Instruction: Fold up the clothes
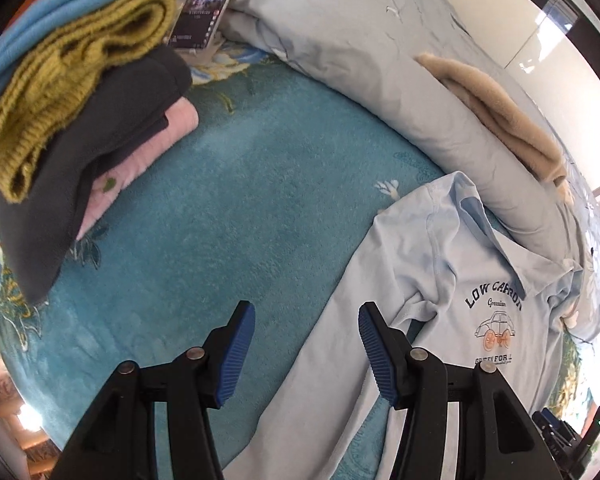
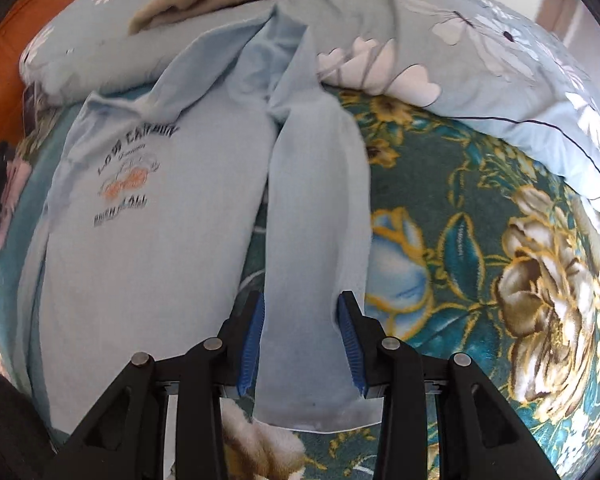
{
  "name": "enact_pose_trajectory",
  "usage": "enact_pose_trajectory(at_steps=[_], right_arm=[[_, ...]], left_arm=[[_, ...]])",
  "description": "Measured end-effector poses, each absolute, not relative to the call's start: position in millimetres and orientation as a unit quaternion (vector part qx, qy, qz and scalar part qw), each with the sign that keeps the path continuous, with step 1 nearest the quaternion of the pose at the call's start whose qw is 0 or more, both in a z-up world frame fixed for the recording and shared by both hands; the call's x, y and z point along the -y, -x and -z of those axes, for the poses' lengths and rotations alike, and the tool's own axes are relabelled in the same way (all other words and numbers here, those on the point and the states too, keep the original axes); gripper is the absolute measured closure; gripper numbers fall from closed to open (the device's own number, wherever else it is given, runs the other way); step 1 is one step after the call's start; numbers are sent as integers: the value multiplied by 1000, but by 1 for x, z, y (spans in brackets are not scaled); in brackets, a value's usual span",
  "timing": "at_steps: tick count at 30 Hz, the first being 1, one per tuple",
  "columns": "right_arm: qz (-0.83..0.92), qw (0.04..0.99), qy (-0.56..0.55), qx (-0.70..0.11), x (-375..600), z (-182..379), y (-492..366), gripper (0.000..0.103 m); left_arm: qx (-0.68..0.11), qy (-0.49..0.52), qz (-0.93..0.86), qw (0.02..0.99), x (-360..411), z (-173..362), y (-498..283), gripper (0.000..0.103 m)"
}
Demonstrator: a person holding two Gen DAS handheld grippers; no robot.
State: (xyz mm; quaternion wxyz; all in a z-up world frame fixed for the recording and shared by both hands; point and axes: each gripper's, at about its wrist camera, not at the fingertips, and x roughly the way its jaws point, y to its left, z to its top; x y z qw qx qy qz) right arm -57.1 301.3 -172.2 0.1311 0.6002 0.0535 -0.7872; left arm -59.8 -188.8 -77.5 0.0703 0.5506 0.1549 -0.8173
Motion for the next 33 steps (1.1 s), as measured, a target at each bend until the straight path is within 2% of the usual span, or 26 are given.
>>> enact_pose_trajectory(at_steps=[3,6,7,8,9,11,20,24,29,33], right_arm=[[786,127,-598,-90,-286,178,51,64],[784,122,-597,-121,-284,177,52,64],[784,115,-599,-115,-289,177,55,67],[784,109,-601,-109,-293,177,57,85],[793,99,-596,-80,-306,171,62,94],[810,79,-581,-17,-335,158,72,99],[836,-14,-480,267,-466,97,118,100],[835,-88,-473,267,-520,90,131,100],[806,-161,-493,284,-558,129,138,100],[814,-156,-492,267,-548,121,129,98]], left_arm=[[-143,-541,825,78,190,73,56,40],[-152,-537,825,81,194,72,54,39],[-155,-537,825,82,195,72,54,39],[-158,-536,825,83,196,72,53,39],[-160,-536,825,84,197,72,53,39],[-165,-535,824,86,198,72,52,39],[-171,-539,821,78,197,74,52,39],[-161,-549,817,74,193,79,54,39],[-153,-579,799,61,186,93,58,37],[-132,-596,790,62,179,103,60,37]])
